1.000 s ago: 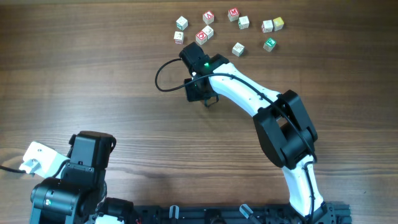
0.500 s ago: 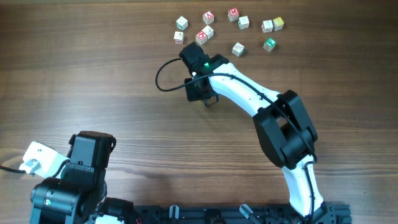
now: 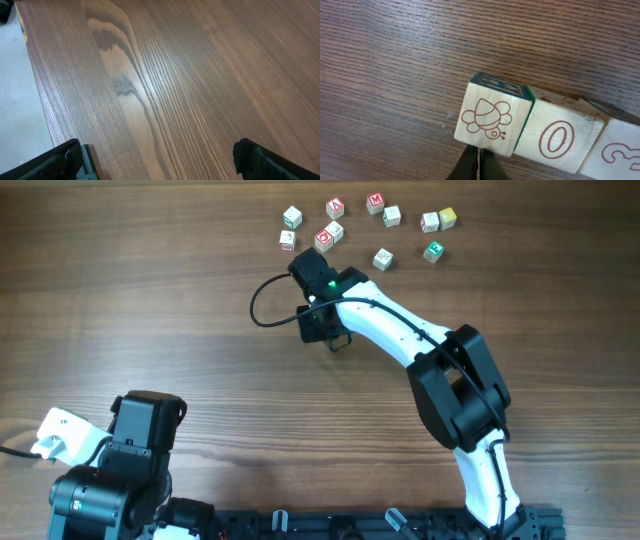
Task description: Form a horizontal line
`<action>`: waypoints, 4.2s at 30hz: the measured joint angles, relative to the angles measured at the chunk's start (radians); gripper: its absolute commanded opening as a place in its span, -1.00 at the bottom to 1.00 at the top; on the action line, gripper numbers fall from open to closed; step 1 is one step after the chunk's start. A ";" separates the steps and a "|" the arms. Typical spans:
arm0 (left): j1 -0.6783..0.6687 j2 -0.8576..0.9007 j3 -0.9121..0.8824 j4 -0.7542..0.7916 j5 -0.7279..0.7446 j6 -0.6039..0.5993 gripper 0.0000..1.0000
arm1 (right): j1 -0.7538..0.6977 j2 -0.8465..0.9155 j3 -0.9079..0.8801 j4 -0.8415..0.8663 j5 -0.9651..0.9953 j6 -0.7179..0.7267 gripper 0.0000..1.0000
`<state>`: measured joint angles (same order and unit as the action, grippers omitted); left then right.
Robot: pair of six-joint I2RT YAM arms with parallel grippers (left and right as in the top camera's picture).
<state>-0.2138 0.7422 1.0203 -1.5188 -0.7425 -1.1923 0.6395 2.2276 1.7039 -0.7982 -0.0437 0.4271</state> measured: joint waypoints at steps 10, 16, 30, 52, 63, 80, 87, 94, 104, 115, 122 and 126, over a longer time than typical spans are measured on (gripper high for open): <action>0.000 0.000 0.000 0.000 0.000 0.000 1.00 | 0.000 0.000 0.000 0.000 0.000 0.000 -0.90; 0.000 0.000 0.000 0.000 0.000 0.000 1.00 | 0.000 0.000 0.002 -0.063 -0.030 0.000 -0.91; 0.000 0.000 0.000 0.000 0.000 0.000 1.00 | 0.001 -0.042 0.325 -0.178 -0.188 -0.013 -0.91; 0.000 0.000 0.000 0.000 0.000 0.000 1.00 | 0.001 -0.062 0.340 -0.215 0.202 0.057 -0.91; 0.000 0.000 0.000 0.000 0.000 0.000 1.00 | 0.000 -0.065 0.340 -0.367 0.423 0.178 -0.91; 0.000 0.000 0.000 0.000 0.000 0.000 1.00 | -0.271 -0.439 0.341 -0.483 0.560 0.203 0.99; 0.000 0.000 0.000 0.000 0.000 0.000 1.00 | -0.306 -0.438 0.333 -0.422 0.502 0.182 0.39; 0.000 0.000 0.000 0.000 0.000 0.000 1.00 | -0.364 -0.385 0.264 -0.291 0.359 0.183 -0.87; 0.000 0.000 0.000 0.000 0.000 0.000 1.00 | -0.364 -0.201 0.172 -0.034 0.161 0.178 -0.91; 0.000 0.000 0.000 0.000 0.000 0.000 1.00 | -0.360 0.031 0.153 0.048 -0.055 0.204 -0.91; 0.000 0.000 0.000 0.000 0.000 0.000 1.00 | -0.311 0.051 0.153 0.093 -0.108 0.143 -0.91; 0.000 0.000 0.000 0.000 0.000 0.000 1.00 | -0.266 0.051 0.153 0.107 -0.114 0.091 -0.91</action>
<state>-0.2138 0.7422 1.0203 -1.5188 -0.7425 -1.1919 0.3733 2.2784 1.8565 -0.6914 -0.1574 0.5179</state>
